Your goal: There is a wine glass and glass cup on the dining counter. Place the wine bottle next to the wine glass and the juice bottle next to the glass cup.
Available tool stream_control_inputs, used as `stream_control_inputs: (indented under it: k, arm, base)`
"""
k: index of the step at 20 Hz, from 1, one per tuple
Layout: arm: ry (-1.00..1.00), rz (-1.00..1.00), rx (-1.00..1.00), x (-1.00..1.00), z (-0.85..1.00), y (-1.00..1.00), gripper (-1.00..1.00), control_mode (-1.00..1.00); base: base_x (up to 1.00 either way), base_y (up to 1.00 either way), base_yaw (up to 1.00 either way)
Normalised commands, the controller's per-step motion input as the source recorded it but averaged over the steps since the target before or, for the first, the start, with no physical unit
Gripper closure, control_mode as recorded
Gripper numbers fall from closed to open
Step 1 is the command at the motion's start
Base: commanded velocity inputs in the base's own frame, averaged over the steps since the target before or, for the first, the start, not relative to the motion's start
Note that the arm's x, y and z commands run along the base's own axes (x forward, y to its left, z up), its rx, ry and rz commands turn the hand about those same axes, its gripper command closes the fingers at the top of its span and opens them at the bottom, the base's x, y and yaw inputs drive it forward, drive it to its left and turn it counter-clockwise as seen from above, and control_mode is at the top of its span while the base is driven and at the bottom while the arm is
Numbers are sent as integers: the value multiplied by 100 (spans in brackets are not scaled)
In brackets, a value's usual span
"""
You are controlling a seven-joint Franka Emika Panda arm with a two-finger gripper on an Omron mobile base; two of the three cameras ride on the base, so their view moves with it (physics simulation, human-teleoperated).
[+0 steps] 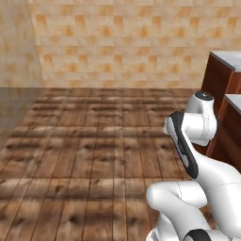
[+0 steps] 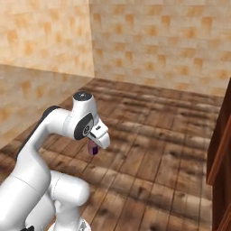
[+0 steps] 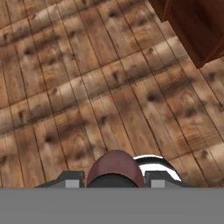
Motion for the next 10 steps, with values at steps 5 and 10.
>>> stream_control_inputs:
  k: [5,10]
  arm:
    - [0,0,0,0,0,0,100,100]
    - [0,0,0,0,0,0,100,100]
  base:
    - [66,-26,-15]
    - [66,-21,-18]
